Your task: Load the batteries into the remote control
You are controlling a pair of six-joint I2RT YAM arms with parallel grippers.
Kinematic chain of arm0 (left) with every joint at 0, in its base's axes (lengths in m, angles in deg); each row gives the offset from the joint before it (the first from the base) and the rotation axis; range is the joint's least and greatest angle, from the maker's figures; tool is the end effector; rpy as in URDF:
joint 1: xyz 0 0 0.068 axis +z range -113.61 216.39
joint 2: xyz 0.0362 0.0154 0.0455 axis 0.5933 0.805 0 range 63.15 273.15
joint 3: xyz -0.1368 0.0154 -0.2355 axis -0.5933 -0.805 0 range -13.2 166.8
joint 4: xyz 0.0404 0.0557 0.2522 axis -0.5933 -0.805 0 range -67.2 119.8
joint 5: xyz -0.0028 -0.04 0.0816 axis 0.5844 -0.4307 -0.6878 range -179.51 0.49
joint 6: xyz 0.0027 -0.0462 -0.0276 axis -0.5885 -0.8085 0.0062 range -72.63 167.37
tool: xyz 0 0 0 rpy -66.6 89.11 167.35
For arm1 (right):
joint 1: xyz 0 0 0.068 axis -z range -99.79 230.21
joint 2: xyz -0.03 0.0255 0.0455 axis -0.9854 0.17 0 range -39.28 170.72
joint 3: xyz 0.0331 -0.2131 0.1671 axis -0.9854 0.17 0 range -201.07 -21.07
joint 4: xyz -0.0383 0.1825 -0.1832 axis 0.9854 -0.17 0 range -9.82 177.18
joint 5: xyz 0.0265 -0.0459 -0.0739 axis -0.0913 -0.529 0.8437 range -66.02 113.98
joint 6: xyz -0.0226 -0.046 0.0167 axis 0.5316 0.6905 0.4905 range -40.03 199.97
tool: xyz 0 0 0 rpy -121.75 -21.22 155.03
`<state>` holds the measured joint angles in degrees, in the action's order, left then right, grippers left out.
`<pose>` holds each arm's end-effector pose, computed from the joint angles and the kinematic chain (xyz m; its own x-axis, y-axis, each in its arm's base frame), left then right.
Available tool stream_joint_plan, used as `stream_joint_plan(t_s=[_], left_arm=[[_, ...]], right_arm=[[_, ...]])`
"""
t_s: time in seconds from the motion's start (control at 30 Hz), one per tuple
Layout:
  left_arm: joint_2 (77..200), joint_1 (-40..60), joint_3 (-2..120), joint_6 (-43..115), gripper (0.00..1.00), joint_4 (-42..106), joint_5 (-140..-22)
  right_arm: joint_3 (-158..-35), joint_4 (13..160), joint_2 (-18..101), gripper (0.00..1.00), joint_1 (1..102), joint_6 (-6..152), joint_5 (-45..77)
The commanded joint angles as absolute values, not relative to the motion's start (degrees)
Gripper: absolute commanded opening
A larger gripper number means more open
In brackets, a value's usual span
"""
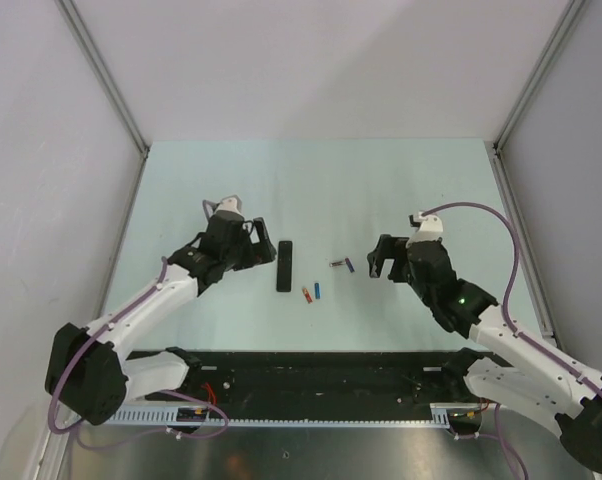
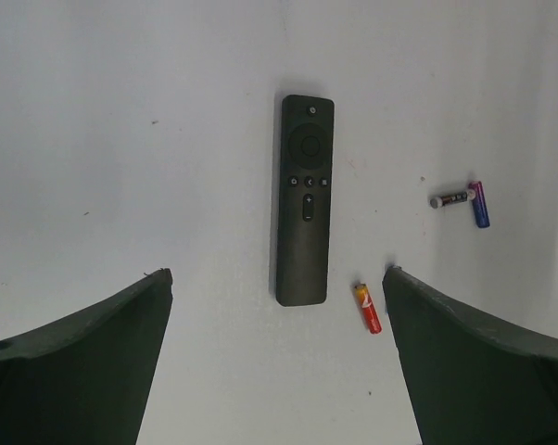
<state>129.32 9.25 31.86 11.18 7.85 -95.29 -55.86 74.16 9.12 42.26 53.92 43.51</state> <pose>0.2184 -0.1078 0.2481 -0.7198 -0.2911 -0.6303 -0.0453 0.9256 -0.3757 0.1596 0.1093 0.2633 -0.4686 0.1592 -0.8689 -0.1540 0.9538 0.2578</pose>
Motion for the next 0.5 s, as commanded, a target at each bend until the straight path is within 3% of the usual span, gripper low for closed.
stream_joint_plan(t_s=[0.0, 0.13, 0.33, 0.47], left_arm=[[133.87, 2.92, 36.00, 15.72, 0.99, 8.45, -102.24], [141.36, -0.35, 39.79, 15.99, 0.97, 7.83, -102.17], [151.54, -0.61, 44.89, 18.79, 0.86, 7.31, -103.57], [156.74, -0.53, 48.92, 20.30, 0.86, 6.17, -104.89]], right_arm=[[-59.30, 73.83, 9.23, 1.00, 39.00, 55.27, 47.98], [-61.41, 71.63, 11.25, 1.00, 38.03, 55.01, 47.63], [-62.47, 70.13, 10.64, 1.00, 36.88, 53.86, 44.99], [-62.38, 68.55, 10.64, 1.00, 34.16, 52.81, 45.86]])
